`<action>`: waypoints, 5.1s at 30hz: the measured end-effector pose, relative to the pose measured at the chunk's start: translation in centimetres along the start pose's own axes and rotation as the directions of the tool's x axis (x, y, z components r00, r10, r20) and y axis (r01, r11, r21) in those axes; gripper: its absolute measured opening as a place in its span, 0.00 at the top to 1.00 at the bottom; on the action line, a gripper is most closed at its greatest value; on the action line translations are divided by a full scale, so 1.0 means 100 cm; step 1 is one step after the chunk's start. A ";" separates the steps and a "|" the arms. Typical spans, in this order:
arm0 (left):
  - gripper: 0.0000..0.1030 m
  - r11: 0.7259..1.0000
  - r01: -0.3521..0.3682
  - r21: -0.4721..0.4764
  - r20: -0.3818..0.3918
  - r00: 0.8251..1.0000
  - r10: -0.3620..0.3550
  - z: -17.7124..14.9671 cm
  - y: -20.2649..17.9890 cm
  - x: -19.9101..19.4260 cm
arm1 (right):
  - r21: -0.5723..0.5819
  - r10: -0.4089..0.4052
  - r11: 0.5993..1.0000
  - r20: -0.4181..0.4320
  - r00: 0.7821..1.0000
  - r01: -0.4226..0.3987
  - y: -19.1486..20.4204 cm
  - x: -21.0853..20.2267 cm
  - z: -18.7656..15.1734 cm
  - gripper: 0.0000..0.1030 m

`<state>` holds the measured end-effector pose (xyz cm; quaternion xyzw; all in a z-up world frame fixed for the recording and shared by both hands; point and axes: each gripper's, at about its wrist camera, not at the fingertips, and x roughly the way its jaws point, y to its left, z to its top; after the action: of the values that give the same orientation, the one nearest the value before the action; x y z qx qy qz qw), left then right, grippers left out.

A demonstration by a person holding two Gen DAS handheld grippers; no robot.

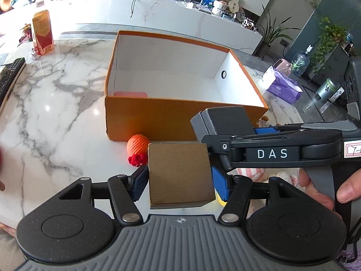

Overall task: Organize objects
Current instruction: 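Lift and carry brown box and black case over the orange box, then lower brown box into box and open left tool while right tool releases black case, then withdraw both tools out of the orange box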

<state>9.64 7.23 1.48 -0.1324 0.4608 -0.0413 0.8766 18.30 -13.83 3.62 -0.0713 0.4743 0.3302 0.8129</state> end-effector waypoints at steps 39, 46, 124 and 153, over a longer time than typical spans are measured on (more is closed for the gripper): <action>0.31 0.965 -0.212 0.154 -0.063 0.973 0.224 0.157 0.027 0.155 | 0.162 -0.042 0.986 -0.036 0.998 0.048 -0.085 0.123 0.156 0.26; 0.31 0.879 -0.364 0.309 -0.026 0.920 0.390 0.143 -0.005 0.176 | 0.202 -0.036 0.978 -0.072 0.997 0.050 -0.091 0.148 0.162 0.26; 0.50 0.986 -0.143 0.088 0.160 0.979 0.127 0.110 0.044 0.034 | 0.131 -0.063 0.989 -0.023 0.998 0.066 -0.041 0.110 0.121 0.34; 0.52 0.995 -0.007 0.103 0.058 0.998 0.001 -0.017 -0.007 0.024 | -0.022 -0.077 0.997 0.115 0.990 0.080 -0.033 0.007 -0.051 0.39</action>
<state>9.65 5.75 -1.12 -0.0870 0.4327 -0.0596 0.8954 16.85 -18.22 -0.36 -0.0819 0.4195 0.3077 0.8501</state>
